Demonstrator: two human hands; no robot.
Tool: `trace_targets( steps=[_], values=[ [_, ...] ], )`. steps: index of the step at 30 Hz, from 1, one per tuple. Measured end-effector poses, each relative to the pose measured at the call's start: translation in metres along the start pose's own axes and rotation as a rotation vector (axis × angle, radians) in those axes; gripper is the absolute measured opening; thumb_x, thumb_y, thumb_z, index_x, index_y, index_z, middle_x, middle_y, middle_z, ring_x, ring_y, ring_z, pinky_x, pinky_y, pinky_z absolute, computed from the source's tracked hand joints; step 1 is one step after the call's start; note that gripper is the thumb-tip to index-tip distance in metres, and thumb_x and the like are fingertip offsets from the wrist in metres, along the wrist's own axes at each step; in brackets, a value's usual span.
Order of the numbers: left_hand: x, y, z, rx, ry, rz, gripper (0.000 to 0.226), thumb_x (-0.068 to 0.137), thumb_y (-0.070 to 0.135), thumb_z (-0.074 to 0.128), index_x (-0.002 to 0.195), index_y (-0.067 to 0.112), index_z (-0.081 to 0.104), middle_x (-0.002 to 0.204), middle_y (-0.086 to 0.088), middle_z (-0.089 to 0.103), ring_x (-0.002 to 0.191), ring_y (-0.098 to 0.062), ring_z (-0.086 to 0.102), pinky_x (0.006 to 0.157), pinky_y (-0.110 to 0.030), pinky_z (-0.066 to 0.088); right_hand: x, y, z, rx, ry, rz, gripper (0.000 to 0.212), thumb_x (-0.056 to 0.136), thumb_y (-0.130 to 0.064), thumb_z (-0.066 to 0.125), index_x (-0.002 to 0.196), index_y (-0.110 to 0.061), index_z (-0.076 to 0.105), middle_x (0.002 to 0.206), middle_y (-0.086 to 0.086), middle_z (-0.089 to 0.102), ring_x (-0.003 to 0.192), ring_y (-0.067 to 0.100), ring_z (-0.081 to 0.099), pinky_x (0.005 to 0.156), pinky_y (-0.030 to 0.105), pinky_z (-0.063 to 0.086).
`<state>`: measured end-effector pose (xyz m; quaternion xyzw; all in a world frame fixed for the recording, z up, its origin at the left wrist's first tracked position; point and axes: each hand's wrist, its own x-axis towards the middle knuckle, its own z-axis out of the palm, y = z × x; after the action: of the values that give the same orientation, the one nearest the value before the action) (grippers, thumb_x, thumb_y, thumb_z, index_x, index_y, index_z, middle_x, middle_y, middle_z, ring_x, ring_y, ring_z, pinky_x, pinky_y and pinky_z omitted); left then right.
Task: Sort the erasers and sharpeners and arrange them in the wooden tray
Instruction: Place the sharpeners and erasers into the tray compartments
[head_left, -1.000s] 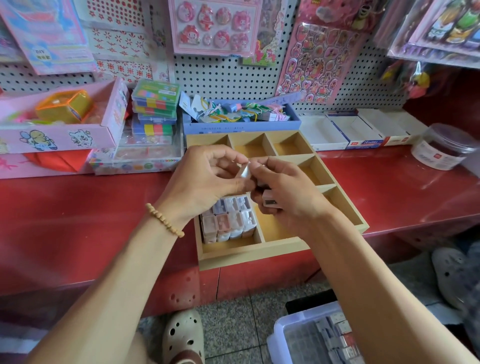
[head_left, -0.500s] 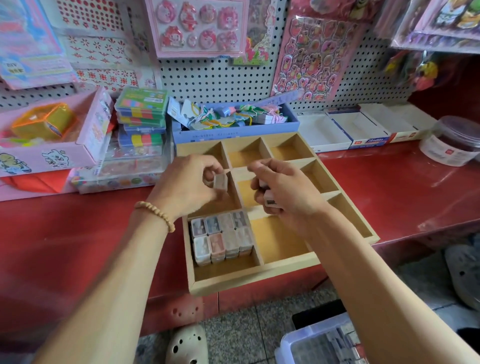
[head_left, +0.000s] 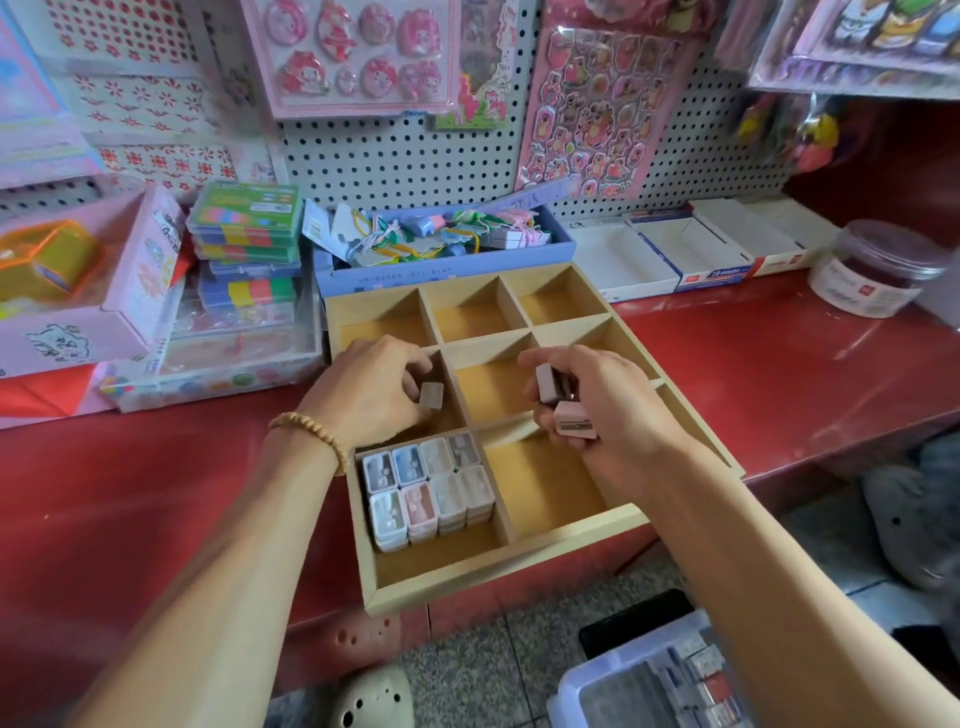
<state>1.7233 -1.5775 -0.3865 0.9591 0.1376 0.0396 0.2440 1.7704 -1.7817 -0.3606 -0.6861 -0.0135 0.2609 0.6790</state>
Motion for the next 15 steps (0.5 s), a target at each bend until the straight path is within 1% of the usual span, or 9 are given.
trace_targets(
  steps=[2,4,6,8,11,13,15],
  values=[
    [0.0,-0.001,0.0,-0.02,0.016,0.017,0.038,0.077,0.03,0.082,0.112,0.02,0.071,0.079,0.01,0.069,0.077,-0.009,0.063,0.076,-0.022,0.046,0.0,0.0,0.0,0.042,0.014,-0.012,0.031,0.093,-0.007,0.041,0.109,-0.006,0.067,0.081,0.011,0.059,0.051,0.015,0.049,0.039,0.022,0.033],
    [0.001,-0.001,0.005,-0.022,0.045,0.053,0.031,0.079,0.027,0.081,0.108,0.018,0.073,0.08,0.005,0.071,0.078,-0.012,0.065,0.079,-0.027,0.051,0.0,0.001,0.002,0.046,0.026,-0.023,0.033,0.092,-0.004,0.039,0.109,-0.007,0.067,0.08,0.011,0.059,0.051,0.015,0.049,0.039,0.023,0.034],
    [0.001,-0.001,0.01,-0.017,0.097,0.072,0.024,0.081,0.022,0.078,0.104,0.017,0.073,0.08,0.002,0.071,0.08,-0.016,0.066,0.081,-0.033,0.053,-0.001,0.003,0.004,-0.01,0.017,-0.042,0.029,0.095,-0.002,0.041,0.109,-0.01,0.065,0.081,0.009,0.062,0.052,0.015,0.048,0.04,0.022,0.033],
    [0.002,-0.001,0.013,-0.028,0.142,0.077,0.022,0.08,0.016,0.077,0.102,0.016,0.073,0.082,0.0,0.072,0.084,-0.02,0.067,0.083,-0.036,0.053,-0.002,0.004,0.007,-0.063,-0.007,-0.07,0.019,0.098,-0.004,0.048,0.107,-0.01,0.064,0.082,0.008,0.065,0.053,0.013,0.046,0.04,0.02,0.031],
    [0.001,-0.003,0.01,-0.068,0.148,0.081,0.024,0.079,0.015,0.079,0.101,0.017,0.072,0.084,0.001,0.074,0.085,-0.017,0.068,0.083,-0.031,0.053,-0.004,0.005,0.011,-0.133,-0.001,-0.095,0.008,0.097,-0.007,0.058,0.098,-0.008,0.066,0.085,0.009,0.071,0.051,0.012,0.045,0.04,0.017,0.032],
    [-0.001,-0.005,0.002,-0.096,0.166,0.086,0.02,0.08,0.022,0.079,0.099,0.02,0.073,0.085,0.004,0.075,0.08,-0.013,0.068,0.082,-0.029,0.054,-0.003,0.005,0.014,-0.165,0.015,-0.1,0.01,0.095,-0.008,0.061,0.088,-0.009,0.067,0.087,0.01,0.073,0.052,0.012,0.046,0.041,0.018,0.034],
    [-0.005,-0.004,-0.009,-0.12,0.23,0.11,0.017,0.082,0.023,0.076,0.098,0.022,0.073,0.082,0.009,0.074,0.076,-0.008,0.067,0.079,-0.027,0.055,-0.001,0.003,0.018,-0.157,0.019,-0.1,0.009,0.094,-0.01,0.064,0.085,-0.01,0.067,0.089,0.01,0.075,0.052,0.013,0.047,0.044,0.02,0.035]
  ],
)
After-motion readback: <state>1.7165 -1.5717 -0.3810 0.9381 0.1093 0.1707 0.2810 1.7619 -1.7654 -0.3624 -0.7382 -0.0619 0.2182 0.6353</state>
